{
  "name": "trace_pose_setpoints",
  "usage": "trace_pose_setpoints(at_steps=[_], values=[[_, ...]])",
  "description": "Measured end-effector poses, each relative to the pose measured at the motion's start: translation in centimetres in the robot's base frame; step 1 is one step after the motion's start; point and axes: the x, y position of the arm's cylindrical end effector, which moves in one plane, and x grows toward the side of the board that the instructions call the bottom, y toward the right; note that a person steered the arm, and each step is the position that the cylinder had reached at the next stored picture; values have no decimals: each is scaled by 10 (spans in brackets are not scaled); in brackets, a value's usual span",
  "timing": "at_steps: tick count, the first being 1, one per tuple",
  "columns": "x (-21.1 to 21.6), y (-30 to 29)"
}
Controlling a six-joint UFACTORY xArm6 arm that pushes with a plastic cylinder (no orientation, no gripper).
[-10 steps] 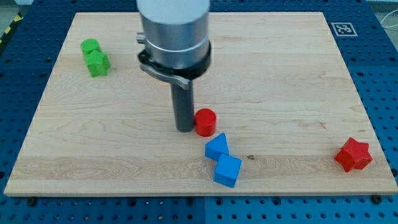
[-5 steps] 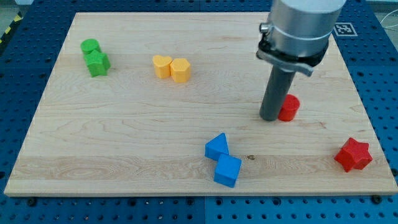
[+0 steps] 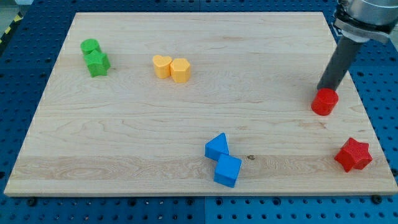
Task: Move red circle closer to the red star
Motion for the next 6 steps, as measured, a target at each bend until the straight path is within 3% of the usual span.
trace_pose_setpoints(at_steps=[1,3,6], values=[[32,0],[9,-8],[47,-40]])
